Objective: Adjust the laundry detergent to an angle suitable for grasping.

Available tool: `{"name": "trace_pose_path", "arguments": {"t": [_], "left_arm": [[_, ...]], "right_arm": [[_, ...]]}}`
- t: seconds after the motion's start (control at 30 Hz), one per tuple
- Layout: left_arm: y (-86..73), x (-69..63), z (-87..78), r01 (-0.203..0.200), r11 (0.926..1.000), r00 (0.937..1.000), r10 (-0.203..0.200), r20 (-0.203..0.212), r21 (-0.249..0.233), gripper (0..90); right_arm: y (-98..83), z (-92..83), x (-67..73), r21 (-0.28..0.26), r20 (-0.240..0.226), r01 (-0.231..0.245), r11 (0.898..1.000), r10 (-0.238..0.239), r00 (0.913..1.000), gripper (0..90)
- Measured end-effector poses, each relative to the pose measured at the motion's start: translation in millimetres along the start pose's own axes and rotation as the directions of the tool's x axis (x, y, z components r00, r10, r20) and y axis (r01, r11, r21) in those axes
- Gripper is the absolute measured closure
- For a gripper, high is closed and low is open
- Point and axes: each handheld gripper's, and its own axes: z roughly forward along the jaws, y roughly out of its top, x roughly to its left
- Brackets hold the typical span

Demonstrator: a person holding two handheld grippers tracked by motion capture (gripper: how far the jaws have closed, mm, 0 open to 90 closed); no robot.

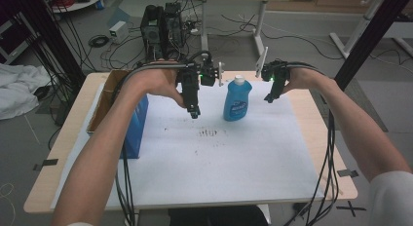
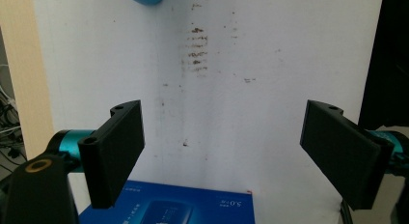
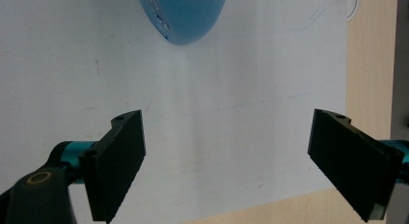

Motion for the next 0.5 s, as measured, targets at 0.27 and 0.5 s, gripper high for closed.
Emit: {"name": "trace_pose_path", "arguments": {"t": [0.27,0.5], "left_arm": [[1.0,-0.1,-0.8,-0.001,1.0,1.0,0.001,0.001,0.0,15.8],[0.5,-0.1,-1.8,0.023,0.9997,0.9997,-0.023,0.002,-0.011,15.8]], "right_arm": [[0.6,0.7,0.8,0.006,0.006,0.004,1.0,-0.004,1.0,12.3],[0.6,0.5,0.7,-0.001,0.011,0.002,1.0,-0.002,0.9999,12.3]]}}
